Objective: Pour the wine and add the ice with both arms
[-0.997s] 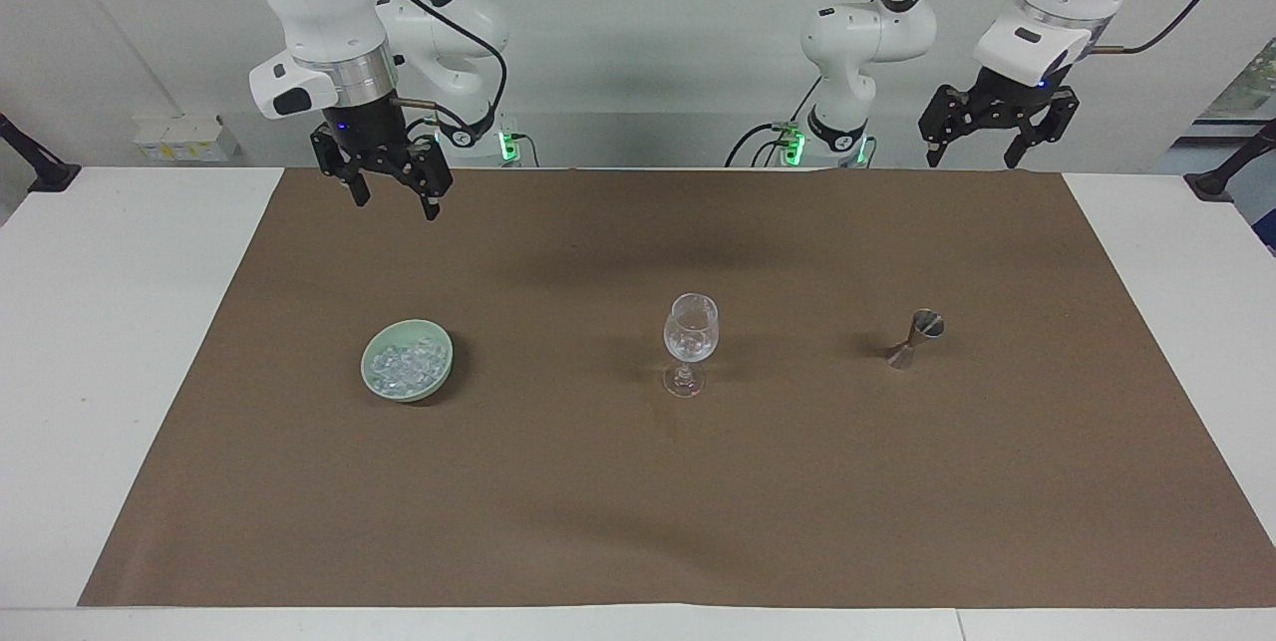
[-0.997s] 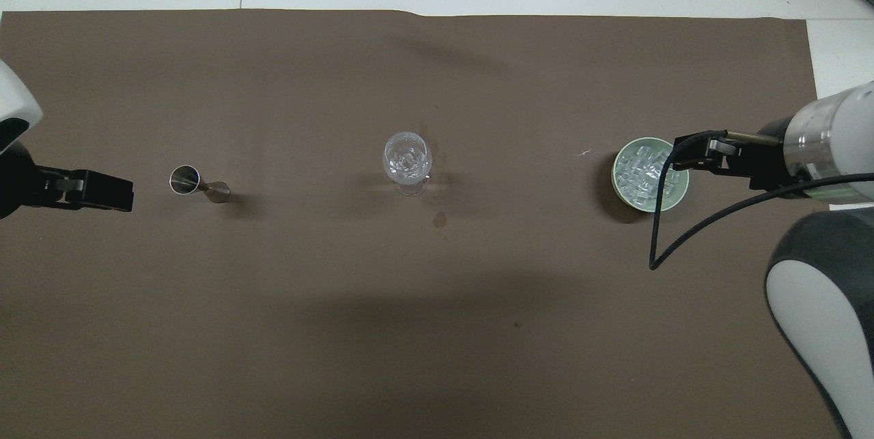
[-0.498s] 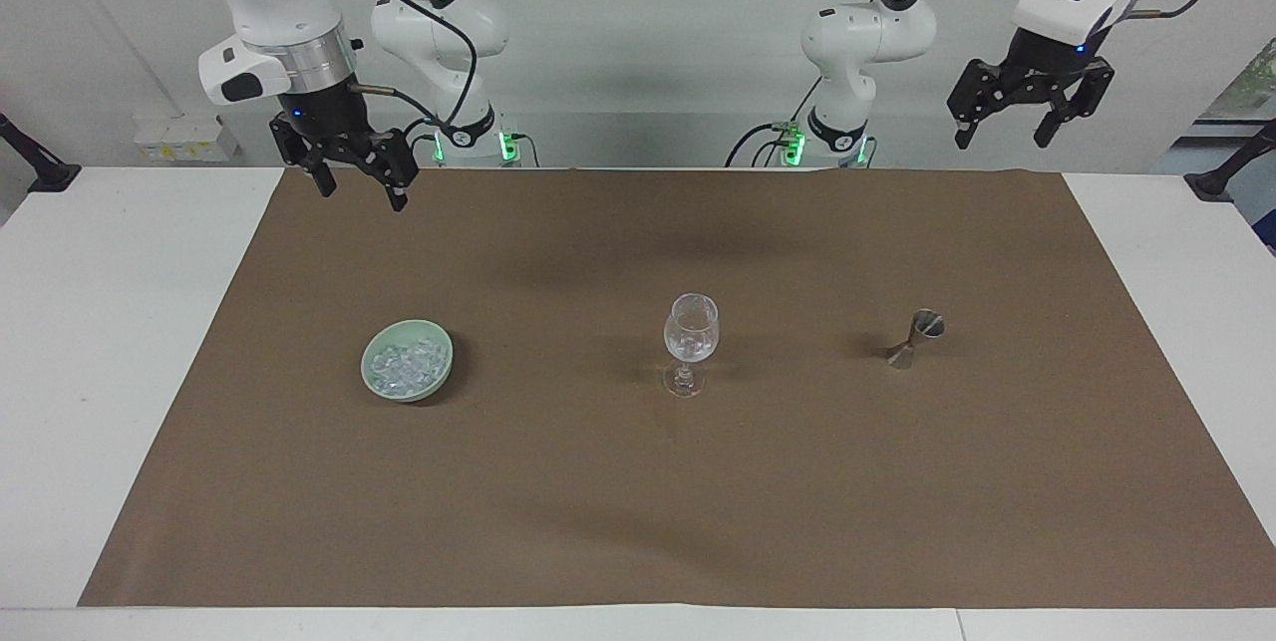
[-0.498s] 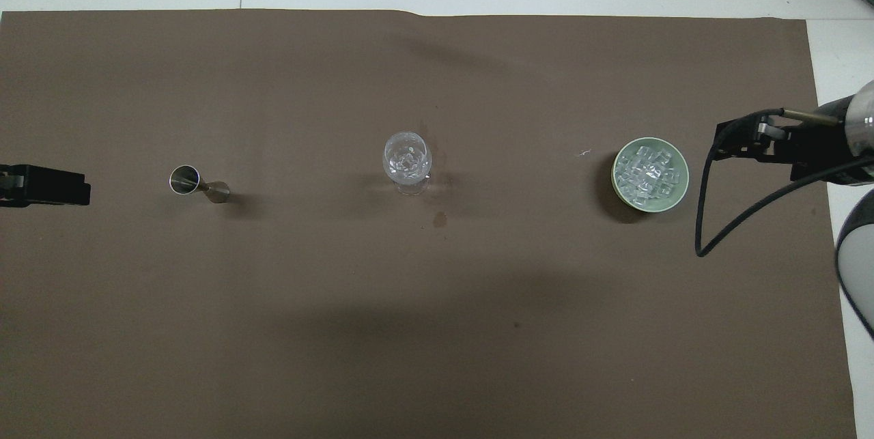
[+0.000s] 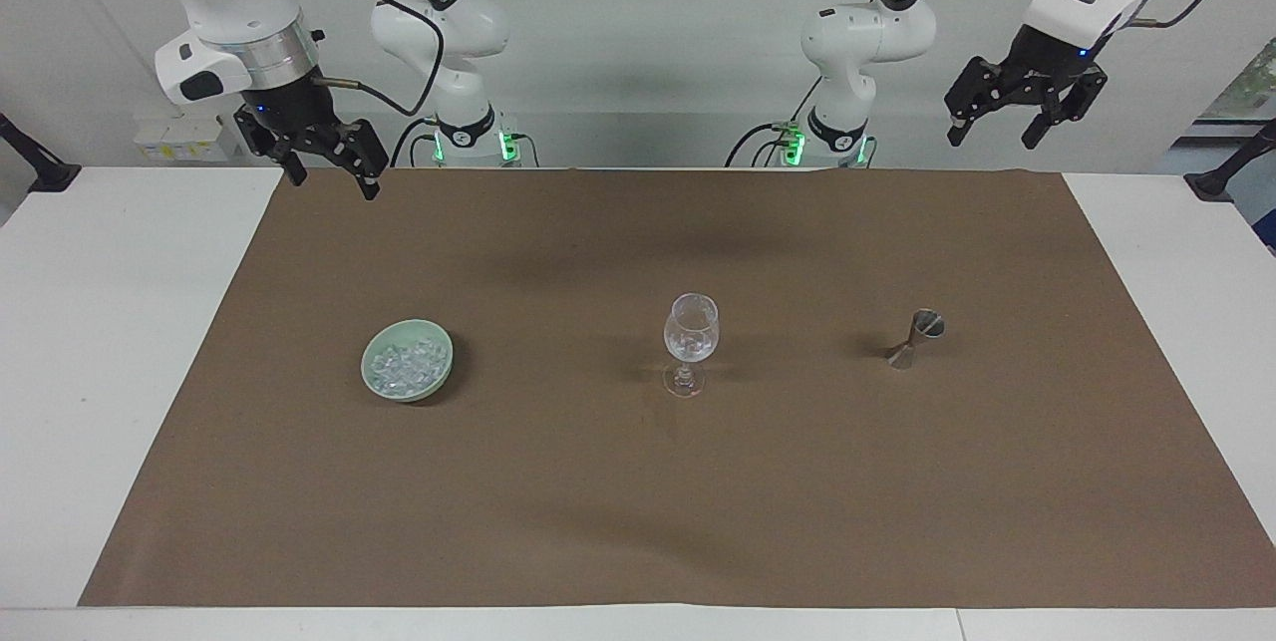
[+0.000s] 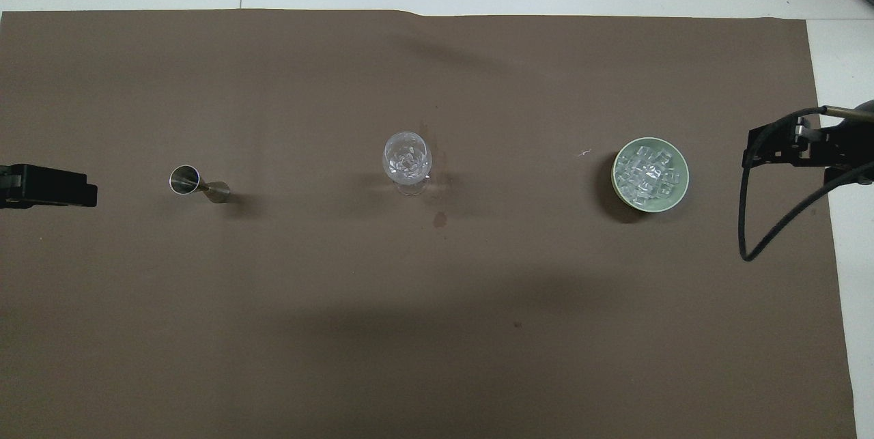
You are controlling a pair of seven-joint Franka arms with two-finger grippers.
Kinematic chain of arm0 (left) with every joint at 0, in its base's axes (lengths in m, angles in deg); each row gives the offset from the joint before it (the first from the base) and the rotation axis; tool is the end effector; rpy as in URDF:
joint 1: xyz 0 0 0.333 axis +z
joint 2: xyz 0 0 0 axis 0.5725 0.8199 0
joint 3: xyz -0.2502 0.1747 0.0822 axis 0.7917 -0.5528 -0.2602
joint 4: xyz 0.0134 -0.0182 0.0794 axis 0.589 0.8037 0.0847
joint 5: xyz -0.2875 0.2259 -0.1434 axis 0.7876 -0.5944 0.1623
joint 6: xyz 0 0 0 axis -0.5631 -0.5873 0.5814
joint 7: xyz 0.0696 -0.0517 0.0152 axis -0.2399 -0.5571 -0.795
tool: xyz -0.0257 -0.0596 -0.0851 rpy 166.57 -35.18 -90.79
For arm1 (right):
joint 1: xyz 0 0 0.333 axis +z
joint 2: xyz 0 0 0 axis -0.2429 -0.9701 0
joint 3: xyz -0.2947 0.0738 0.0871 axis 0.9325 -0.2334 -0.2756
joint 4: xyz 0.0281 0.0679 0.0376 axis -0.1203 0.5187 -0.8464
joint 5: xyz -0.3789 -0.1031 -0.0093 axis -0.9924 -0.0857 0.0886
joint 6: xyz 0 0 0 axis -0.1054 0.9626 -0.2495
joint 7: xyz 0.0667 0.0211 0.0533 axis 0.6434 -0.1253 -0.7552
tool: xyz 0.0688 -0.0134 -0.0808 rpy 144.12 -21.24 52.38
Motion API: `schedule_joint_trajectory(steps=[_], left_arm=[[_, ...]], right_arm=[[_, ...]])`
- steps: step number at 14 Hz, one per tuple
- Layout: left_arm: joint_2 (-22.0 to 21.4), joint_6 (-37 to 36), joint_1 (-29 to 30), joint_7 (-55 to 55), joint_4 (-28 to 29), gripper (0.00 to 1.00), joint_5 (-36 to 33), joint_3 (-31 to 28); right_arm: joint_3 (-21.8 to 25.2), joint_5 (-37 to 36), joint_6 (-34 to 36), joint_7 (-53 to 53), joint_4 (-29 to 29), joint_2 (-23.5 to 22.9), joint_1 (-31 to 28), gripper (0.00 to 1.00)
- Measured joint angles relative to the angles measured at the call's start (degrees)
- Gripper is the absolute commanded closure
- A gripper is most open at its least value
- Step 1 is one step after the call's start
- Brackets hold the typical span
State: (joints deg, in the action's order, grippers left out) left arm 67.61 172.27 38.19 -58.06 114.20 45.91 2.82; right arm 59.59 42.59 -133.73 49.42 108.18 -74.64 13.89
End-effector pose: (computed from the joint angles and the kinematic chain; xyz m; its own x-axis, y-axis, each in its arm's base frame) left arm 0.4980 -0.0555 0.6832 0.9992 -0.0398 0.0070 -0.0402 -0.9969 0.0676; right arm 0.5543 0.0167 0.6430 0.9725 -0.2324 0.0135 -0.2326 -0.9725 0.0155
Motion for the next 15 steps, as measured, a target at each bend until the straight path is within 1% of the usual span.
schedule_joint_trajectory(steps=[6, 15], left_arm=[[0.0, -0.9, 0.1, 0.1, 0.0, 0.00, -2.2, 0.4], [0.0, -1.0, 0.2, 0.1, 0.0, 0.00, -2.5, -0.1]], right_arm=[[0.0, 0.0, 0.0, 0.0, 0.4, -0.1, 0.6, 0.00], [0.0, 0.0, 0.0, 0.0, 1.0, -0.1, 0.7, 0.00]])
